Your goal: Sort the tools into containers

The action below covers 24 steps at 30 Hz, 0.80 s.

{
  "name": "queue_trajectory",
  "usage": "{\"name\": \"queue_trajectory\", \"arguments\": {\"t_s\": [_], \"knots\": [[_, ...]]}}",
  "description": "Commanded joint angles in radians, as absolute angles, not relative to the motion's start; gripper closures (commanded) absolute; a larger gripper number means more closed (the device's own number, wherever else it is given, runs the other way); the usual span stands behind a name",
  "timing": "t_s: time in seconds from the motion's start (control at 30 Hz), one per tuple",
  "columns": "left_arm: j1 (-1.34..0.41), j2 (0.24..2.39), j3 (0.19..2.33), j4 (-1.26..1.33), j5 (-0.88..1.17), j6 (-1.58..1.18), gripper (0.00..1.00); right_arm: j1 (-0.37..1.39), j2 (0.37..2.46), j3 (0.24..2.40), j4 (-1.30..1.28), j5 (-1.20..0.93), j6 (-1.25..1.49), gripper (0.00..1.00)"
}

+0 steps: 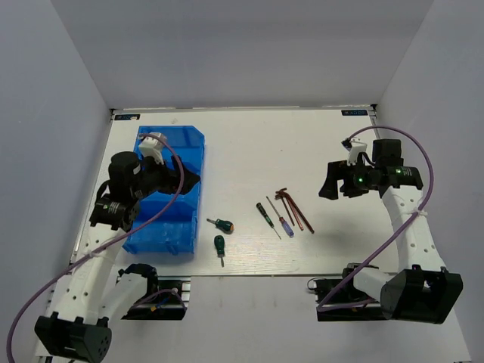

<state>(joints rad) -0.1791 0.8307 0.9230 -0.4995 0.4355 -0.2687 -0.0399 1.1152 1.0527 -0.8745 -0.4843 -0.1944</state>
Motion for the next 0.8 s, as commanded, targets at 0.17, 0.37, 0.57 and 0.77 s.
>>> {"name": "queue_trajectory", "arguments": {"t_s": [0.17,0.37,0.57,0.77], "knots": [[-0.221,0.978,0.864,-0.422,0.488,-0.287,0.33,-0.045,1.14,1.158,-0.939,-0.413,-0.316,0.1],[-0.284,1.081,0.966,-0.562,0.511,-0.226,0.76,-0.041,1.083,1.071,-0.908,-0.503,-0.39,1.0],[-0.399,1.175,1.049,-0.649,0.554,-0.178,0.99,-0.046,1.072,0.974,-0.852,-0.48,-0.288,0.38],[-0.607,1.285,1.037,-0.705,0.374,-0.279,0.42,-0.038,1.092,0.884,-0.784,-0.58,-0.293,0.41]]}}
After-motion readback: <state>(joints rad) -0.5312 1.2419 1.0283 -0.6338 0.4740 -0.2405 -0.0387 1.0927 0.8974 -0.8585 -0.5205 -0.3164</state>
